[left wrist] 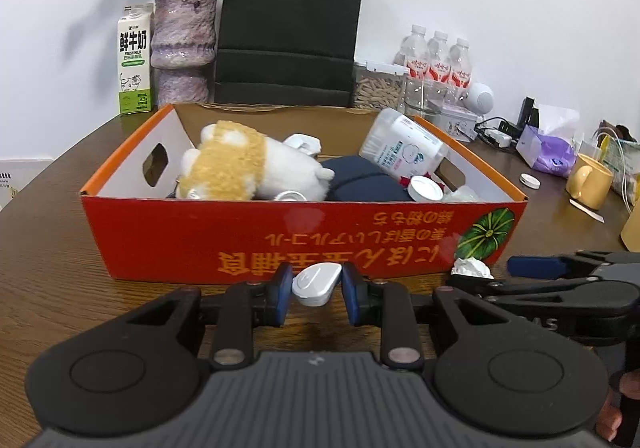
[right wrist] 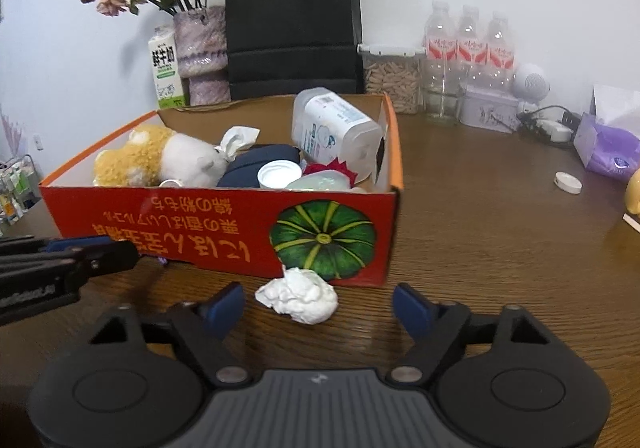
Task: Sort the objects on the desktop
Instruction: 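Grasp the crumpled tissue with the right gripper while the left grasps the last white cap, then carry the tissue into the box with the right gripper while the left drops the cap there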
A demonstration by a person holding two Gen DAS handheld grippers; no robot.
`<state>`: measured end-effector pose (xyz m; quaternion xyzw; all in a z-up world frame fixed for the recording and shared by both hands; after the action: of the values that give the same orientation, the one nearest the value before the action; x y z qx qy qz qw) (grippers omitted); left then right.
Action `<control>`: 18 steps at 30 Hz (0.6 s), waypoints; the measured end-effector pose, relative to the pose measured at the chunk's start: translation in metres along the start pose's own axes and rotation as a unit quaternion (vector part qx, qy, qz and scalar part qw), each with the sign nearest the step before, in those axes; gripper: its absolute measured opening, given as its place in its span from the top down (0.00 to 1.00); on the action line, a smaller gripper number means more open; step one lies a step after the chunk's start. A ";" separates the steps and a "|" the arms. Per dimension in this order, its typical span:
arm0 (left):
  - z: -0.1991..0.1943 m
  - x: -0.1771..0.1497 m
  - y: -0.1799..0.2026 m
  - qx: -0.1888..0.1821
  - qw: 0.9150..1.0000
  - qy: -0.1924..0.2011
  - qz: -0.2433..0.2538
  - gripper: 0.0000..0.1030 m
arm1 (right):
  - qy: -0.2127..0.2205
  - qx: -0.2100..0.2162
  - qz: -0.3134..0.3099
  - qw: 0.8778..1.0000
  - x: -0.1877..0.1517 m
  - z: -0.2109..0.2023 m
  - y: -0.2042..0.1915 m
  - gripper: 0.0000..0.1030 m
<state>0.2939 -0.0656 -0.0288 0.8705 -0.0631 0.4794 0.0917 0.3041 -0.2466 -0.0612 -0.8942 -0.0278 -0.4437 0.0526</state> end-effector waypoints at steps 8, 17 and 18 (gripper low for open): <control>-0.006 0.001 -0.008 -0.006 1.000 0.010 -0.008 0.74 | 0.004 0.007 -0.011 1.000 0.000 -0.003 -0.016 0.80; -0.030 0.012 -0.004 -0.024 0.999 0.038 -0.004 0.74 | 0.057 0.030 -0.018 0.998 0.013 -0.045 -0.025 0.80; -0.033 0.015 -0.002 -0.027 0.999 0.043 -0.002 0.74 | 0.069 0.033 -0.017 0.997 0.018 -0.052 -0.026 0.80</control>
<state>0.2750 -0.0565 0.0010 0.8463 -0.0697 0.5146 0.1186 0.2716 -0.2265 -0.0139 -0.8588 -0.0543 -0.5037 0.0766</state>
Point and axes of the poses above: each gripper's, at about its wrist camera, not at the fingertips, and z roughly the way its jaws point, y to its right, x to its top, the point moved 7 cm from there along z, roughly the way its jaws point
